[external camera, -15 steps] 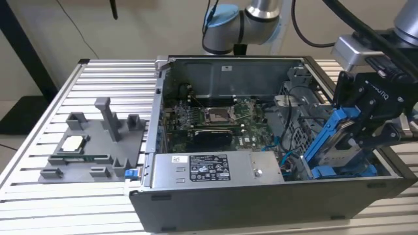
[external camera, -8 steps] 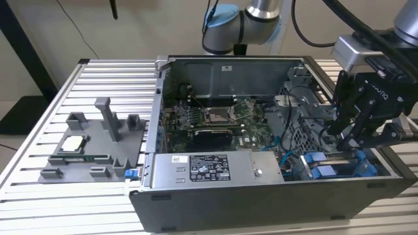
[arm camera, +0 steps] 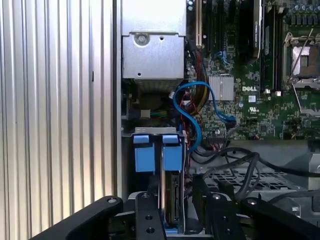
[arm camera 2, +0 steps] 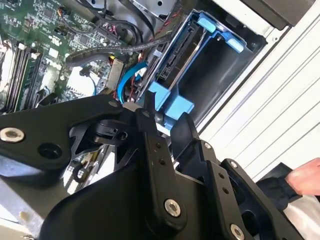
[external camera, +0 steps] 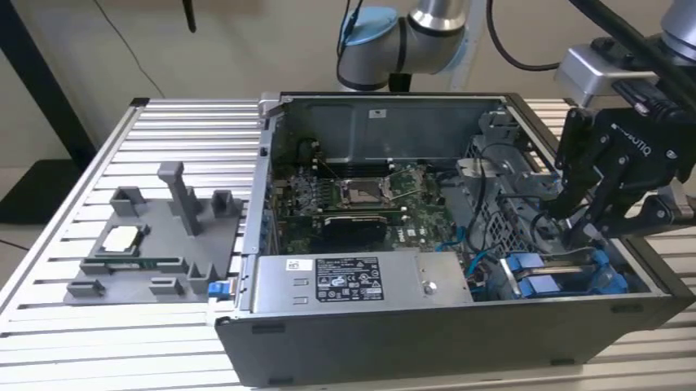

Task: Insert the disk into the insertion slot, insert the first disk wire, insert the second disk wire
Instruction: 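Insert the disk into the insertion slot, then insert the first disk wire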

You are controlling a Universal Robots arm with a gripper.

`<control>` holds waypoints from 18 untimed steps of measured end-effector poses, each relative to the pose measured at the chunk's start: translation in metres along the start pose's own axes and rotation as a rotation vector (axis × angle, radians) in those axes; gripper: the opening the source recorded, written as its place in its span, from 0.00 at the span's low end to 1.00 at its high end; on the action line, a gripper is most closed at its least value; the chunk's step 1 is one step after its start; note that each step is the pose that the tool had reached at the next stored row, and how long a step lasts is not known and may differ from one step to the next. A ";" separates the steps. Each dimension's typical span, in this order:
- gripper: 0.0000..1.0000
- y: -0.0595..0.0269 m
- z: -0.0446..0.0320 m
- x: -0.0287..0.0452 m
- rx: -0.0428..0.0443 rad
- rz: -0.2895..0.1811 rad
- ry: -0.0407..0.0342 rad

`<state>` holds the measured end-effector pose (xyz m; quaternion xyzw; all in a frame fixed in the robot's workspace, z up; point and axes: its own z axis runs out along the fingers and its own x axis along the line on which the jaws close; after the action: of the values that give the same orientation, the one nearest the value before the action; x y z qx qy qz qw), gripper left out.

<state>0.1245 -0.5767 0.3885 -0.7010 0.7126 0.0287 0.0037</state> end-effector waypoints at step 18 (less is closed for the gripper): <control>0.40 0.0010 -0.0054 -0.0238 0.0315 -0.002 -0.0218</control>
<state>0.1241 -0.5531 0.3949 -0.7013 0.7121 0.0251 0.0225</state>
